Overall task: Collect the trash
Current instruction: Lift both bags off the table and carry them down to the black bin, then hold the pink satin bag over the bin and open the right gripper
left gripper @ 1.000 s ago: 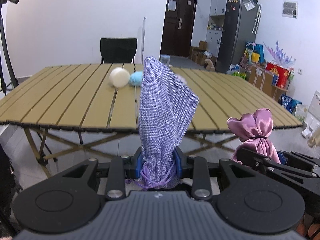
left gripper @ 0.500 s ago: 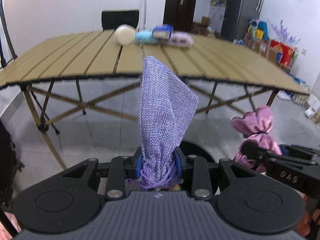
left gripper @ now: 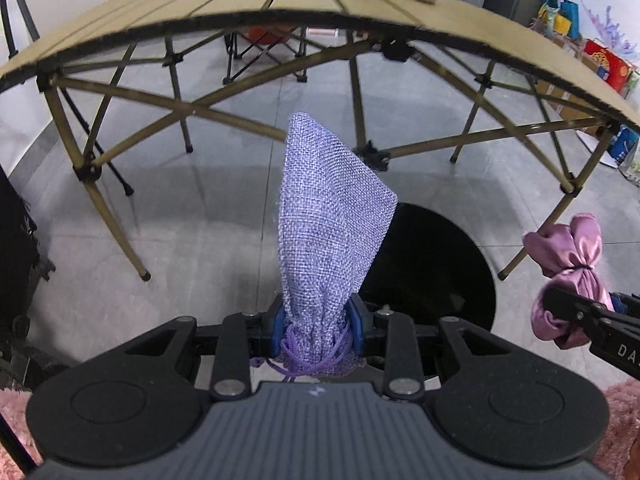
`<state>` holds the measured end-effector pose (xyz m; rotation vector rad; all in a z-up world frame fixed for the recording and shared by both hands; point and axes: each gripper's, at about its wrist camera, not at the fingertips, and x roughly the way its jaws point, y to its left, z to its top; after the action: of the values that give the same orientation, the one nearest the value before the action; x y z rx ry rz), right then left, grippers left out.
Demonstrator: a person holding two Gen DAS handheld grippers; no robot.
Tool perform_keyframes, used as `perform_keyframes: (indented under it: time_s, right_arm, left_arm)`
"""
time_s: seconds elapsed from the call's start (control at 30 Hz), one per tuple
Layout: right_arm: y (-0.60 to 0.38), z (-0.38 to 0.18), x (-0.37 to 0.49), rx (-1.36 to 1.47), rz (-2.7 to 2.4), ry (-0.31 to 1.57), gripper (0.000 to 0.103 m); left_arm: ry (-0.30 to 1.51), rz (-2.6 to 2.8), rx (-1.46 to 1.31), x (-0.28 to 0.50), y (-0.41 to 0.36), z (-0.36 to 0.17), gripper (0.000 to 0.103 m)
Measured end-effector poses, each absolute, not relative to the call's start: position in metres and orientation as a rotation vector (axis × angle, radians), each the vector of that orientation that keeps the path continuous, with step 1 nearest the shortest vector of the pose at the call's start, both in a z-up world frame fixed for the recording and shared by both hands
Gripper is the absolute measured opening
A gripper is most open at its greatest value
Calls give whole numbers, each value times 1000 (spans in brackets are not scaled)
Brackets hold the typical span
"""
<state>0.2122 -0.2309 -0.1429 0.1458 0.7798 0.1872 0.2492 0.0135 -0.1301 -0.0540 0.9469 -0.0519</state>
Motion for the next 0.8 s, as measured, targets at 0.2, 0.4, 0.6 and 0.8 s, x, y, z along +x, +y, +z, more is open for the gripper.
perform_keyframes:
  time_s: [0.2,0.4,0.6,0.8]
  right_arm:
    - [-233,-158,221,139,159,836,32]
    - [-236,-178,226,134,129,907,32]
    - [-240,-193,228,122,88,961,33]
    - [-245,-203,230,115,65,995,33]
  left_arm:
    - [992,-16,-50,255,20,-145,31]
    - [1047,25,-49,262,30,-164,31]
    - [1085,52,-46,266,35,-175,31]
    - [1099,57,-43,269,34,-179,31]
